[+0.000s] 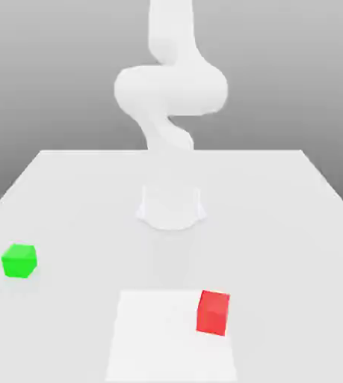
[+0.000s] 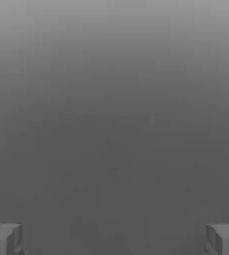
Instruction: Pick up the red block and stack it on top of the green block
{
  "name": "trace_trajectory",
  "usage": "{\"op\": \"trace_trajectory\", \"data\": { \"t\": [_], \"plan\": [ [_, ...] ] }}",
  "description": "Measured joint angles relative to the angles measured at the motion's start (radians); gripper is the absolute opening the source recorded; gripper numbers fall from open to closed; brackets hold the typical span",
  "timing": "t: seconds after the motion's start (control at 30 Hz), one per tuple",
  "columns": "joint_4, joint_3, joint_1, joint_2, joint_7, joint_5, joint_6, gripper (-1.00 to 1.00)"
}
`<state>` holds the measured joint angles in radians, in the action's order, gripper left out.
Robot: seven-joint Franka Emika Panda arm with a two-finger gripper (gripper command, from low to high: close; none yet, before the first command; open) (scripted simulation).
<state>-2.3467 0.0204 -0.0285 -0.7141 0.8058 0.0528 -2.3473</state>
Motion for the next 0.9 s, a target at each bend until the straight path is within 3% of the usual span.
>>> {"op": "trace_trajectory", "data": {
  "t": [0.2,0.4,0.53,0.67,0.9],
  "plan": [
    [-0.122,0.011,-0.065,0.242,0.030,0.123,-0.125,0.00],
    [-0.239,-0.032,-0.100,0.467,0.111,0.169,-0.247,0.00],
    [-0.320,-0.069,-0.104,0.606,0.221,0.120,-0.336,0.00],
    [-0.392,-0.070,-0.117,0.729,0.394,-0.027,-0.426,0.00],
    [-0.378,-0.044,-0.130,0.909,0.443,-0.083,-0.578,0.00]
  ]
}}
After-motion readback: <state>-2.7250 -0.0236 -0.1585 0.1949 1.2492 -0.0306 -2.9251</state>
